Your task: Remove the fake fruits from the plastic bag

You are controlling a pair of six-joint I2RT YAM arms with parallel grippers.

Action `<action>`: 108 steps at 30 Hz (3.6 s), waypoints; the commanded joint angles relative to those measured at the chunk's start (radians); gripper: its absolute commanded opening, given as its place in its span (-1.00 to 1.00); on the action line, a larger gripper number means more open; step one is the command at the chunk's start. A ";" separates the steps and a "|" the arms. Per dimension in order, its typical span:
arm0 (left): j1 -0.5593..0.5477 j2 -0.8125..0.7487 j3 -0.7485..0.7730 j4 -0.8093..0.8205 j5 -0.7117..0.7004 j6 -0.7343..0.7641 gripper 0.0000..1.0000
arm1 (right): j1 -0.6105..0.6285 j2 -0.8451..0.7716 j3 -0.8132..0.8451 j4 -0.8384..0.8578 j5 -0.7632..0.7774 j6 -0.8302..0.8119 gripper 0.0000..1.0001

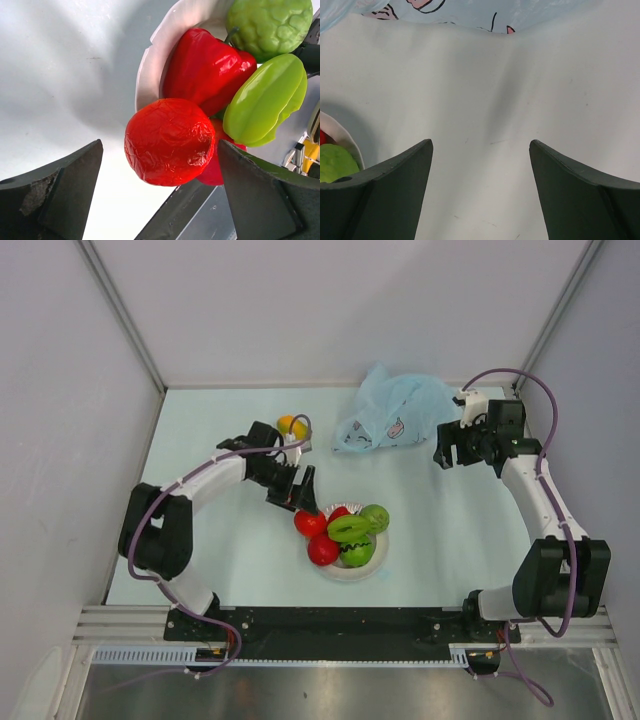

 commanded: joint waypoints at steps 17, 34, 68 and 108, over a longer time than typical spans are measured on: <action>0.147 0.373 0.831 -0.226 -0.343 0.105 1.00 | -0.001 0.054 0.034 0.040 0.015 -0.006 0.67; 0.208 0.762 1.162 -0.081 -0.459 -0.205 1.00 | -0.012 0.080 0.038 0.013 0.046 -0.021 0.67; 0.061 0.587 1.075 -0.507 0.120 0.517 -0.51 | 0.016 0.117 0.067 0.045 0.070 -0.032 0.69; -0.085 0.262 0.422 -0.242 0.022 0.226 -0.21 | 0.019 0.112 0.063 0.008 0.061 -0.040 0.69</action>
